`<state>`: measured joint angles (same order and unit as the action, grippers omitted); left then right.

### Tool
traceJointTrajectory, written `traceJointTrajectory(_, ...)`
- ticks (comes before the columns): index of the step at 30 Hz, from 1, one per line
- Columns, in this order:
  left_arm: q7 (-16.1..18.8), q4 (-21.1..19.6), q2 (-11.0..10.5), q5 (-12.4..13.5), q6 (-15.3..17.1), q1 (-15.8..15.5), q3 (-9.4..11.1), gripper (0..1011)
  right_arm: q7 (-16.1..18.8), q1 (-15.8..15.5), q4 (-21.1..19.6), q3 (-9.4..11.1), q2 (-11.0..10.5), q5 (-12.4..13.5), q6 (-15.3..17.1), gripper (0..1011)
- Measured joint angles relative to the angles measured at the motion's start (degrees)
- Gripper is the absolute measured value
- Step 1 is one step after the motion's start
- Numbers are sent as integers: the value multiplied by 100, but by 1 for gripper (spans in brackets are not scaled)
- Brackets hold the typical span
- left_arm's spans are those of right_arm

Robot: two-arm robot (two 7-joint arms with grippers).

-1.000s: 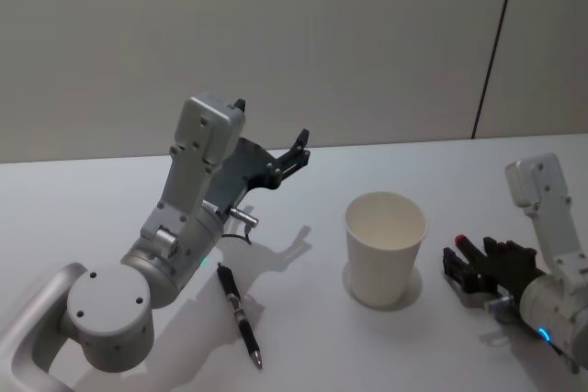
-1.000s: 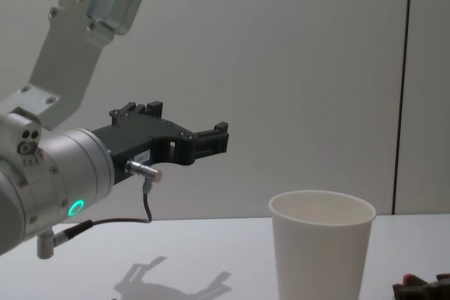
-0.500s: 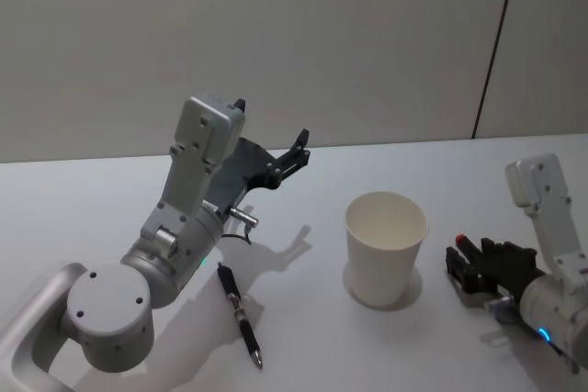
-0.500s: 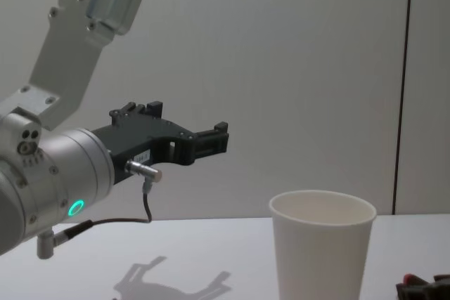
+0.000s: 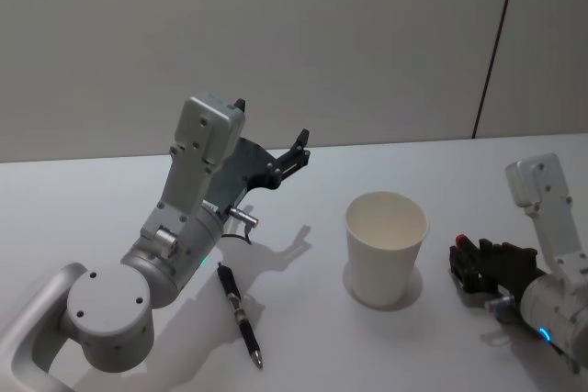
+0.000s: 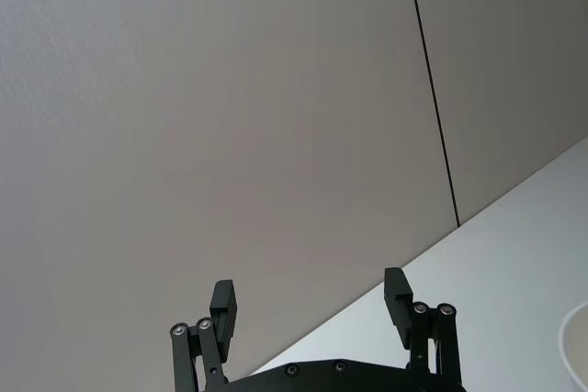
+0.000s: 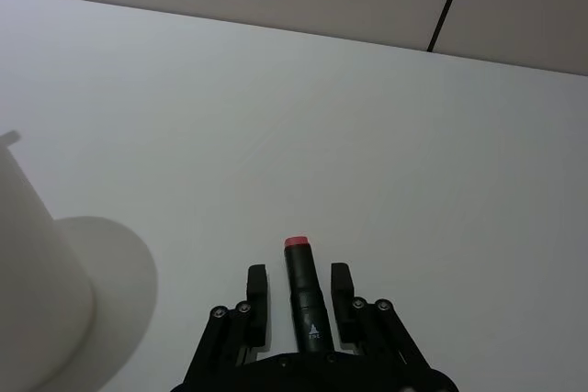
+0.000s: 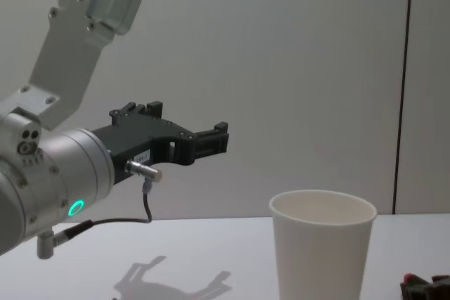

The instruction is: Place the pen into the pen holder.

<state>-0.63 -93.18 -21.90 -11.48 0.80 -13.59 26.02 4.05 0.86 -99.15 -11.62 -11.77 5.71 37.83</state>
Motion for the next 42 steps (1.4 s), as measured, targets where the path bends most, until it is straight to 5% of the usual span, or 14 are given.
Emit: traceJointTrajectory(42,1,0,0,0,0,0,0,1001,-15,6,104,-1,-1,-5,-1,195)
